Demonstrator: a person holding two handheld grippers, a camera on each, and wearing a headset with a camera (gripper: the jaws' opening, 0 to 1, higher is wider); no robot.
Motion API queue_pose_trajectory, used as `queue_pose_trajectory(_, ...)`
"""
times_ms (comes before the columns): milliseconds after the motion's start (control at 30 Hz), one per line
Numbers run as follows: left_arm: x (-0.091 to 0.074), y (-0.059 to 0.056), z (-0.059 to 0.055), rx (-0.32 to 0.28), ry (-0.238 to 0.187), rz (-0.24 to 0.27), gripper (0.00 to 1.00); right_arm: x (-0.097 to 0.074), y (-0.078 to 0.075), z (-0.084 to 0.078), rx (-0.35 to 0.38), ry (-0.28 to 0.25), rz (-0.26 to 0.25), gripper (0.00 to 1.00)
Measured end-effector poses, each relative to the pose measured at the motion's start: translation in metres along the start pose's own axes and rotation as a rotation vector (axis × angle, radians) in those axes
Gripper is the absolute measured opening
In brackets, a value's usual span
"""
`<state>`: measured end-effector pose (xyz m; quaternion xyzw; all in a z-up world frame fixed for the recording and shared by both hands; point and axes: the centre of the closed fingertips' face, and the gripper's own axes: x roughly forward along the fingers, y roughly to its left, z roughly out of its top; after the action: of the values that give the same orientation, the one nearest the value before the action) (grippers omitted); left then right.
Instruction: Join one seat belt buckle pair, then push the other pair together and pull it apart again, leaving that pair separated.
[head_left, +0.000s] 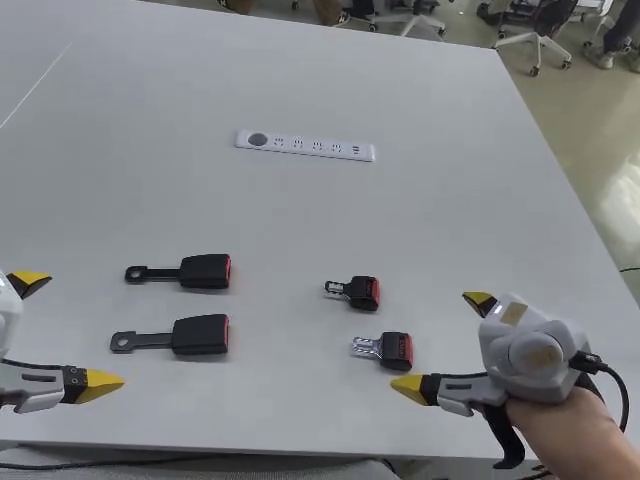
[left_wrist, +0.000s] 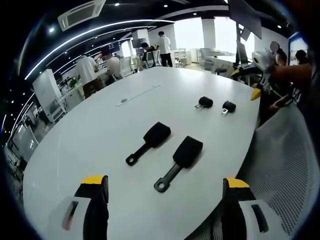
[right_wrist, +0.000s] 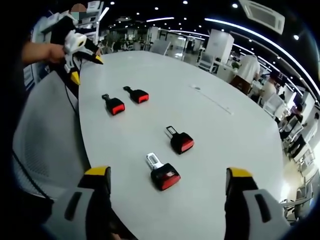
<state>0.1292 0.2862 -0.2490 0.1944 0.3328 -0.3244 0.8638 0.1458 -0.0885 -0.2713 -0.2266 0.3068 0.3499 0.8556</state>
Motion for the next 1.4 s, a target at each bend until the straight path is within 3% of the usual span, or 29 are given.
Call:
queue_pose_trajectory(333, -0.002, -0.001, -0.002, 0.055, 0.02, -0.008, 0.94, 0.001, 0.001, -0.001, 0.003, 0.022, 0.012, 0.91)
queue_pose_trajectory(633, -0.003, 0.0, 0.004, 0.061, -0.006, -0.002, 0.9, 0.0, 0.003, 0.0, 0.022, 0.015, 0.019, 0.86)
queue_pose_trajectory(900, -0.002, -0.001, 0.002, 0.104, 0.011, -0.011, 0.89, -0.002, 0.001, 0.0, 0.054, 0.019, 0.023, 0.82)
queue_pose_trajectory(1200, 0.003, -0.001, 0.001, 0.167, 0.045, -0.026, 0.85, -0.003, -0.001, -0.003, 0.001, 0.049, 0.024, 0.79)
queue_pose_trajectory(1400, 0.007, -0.004, 0.002, 0.241, 0.062, -0.047, 0.81, -0.002, 0.001, -0.003, -0.02, 0.062, 0.038, 0.77)
